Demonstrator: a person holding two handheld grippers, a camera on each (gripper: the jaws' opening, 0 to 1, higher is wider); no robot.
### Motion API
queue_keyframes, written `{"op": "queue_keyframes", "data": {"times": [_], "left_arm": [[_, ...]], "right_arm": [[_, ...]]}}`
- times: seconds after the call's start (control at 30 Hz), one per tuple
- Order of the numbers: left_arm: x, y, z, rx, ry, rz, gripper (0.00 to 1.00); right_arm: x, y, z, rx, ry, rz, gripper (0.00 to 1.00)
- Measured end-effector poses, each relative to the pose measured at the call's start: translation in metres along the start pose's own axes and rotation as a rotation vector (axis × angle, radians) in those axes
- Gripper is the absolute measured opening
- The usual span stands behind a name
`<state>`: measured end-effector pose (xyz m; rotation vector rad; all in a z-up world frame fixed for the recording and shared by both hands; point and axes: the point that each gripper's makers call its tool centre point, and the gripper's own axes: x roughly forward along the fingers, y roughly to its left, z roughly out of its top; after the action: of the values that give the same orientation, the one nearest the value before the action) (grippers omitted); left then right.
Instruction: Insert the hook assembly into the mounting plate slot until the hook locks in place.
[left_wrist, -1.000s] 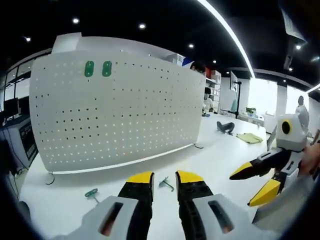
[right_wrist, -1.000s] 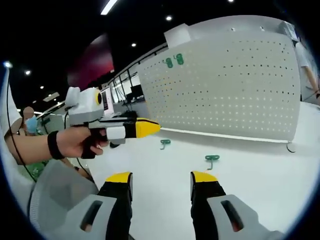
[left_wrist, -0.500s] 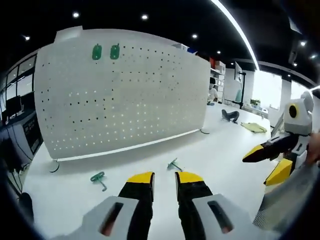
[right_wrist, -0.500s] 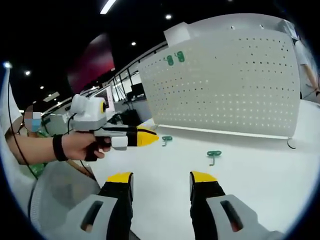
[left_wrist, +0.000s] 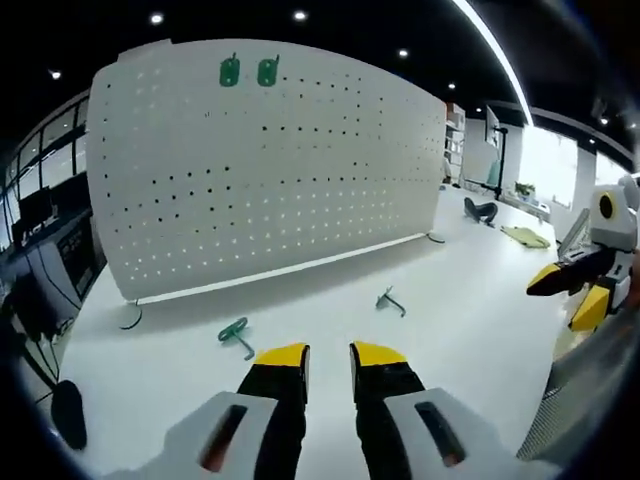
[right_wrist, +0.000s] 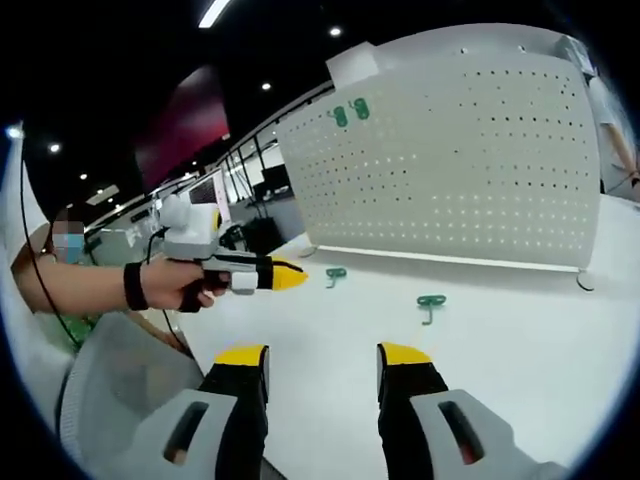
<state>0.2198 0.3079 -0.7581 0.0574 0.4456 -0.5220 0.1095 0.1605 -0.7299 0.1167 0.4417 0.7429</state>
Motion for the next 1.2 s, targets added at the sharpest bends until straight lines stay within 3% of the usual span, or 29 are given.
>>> {"op": "queue_keyframes", "data": {"times": [0.53,0.77,0.87,1.2], "left_arm": [[0.005,0.051,0.001,-0.064,0.009,0.08,0.17],[0.012,0.072,-0.004,-0.039,0.043,0.104,0.16],[0.017,0.079,-0.003,-0.041,0.031,0.115,0.16],[0.037,0.085,-0.016,0.01,0.133,0.11,0.15]], "right_arm": [[0.0,-0.004,-0.005,0.006,0.011,-0.011,0.43],[0.0,-0.006,-0.004,0.009,0.004,-0.022,0.43],[0.001,-0.006,-0.004,0.008,0.005,-0.021,0.43],[0.001,-0.007,-0.005,0.012,0.008,-0.024,0.43]]}}
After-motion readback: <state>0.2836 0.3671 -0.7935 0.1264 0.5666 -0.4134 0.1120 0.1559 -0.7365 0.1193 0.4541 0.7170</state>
